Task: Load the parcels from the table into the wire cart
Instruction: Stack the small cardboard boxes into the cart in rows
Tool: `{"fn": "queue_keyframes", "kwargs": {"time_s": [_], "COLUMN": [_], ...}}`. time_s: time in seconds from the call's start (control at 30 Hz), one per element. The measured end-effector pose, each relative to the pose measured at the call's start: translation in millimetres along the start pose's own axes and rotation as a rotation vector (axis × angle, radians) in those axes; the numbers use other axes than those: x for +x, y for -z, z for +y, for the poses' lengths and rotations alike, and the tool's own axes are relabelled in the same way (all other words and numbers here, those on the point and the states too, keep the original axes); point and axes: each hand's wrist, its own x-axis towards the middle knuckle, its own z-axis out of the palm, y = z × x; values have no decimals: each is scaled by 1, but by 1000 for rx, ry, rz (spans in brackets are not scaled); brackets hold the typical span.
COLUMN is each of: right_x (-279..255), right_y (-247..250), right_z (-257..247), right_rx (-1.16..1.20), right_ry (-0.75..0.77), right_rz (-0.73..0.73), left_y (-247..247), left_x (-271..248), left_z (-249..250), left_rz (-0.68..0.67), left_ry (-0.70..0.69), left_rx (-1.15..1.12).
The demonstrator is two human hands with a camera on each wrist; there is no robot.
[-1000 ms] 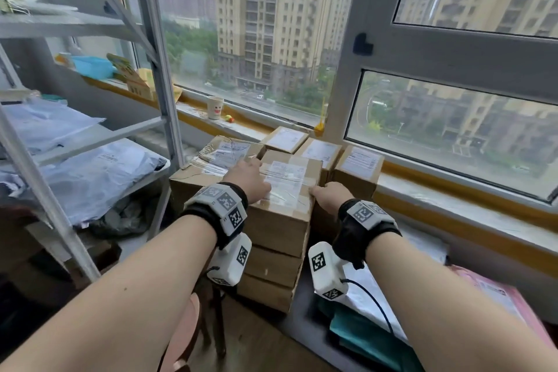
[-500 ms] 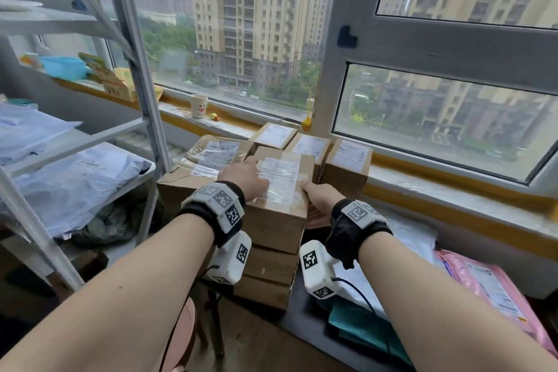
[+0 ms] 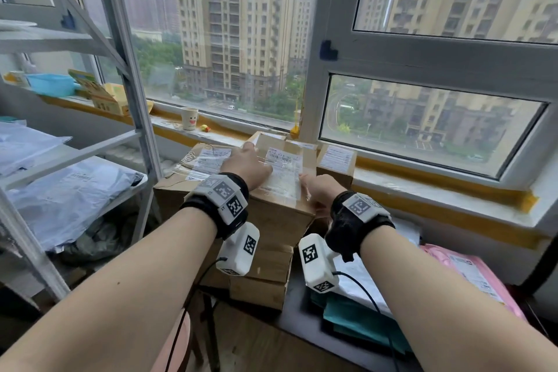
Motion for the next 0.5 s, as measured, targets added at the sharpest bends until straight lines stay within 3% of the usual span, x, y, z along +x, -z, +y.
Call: {"fn": "queue_keyframes", "kwargs": {"time_s": [0.1,0.3,0.5], "right_x": [-9,-34,-63], "right_y": [14,38,62], "right_z": [3,11,32], "right_rx": [-56,-25,76], "right_ry": [80,103,88], "right_rz": [56,217,370], "left_y": [1,-7,-25], "left_x": [-6,-23,-57], "left_z": [9,29,56], "left_rz": [31,45,-38], "left_ry": [-3,-76,-189], "left_rx": [-72,-181,-366]}}
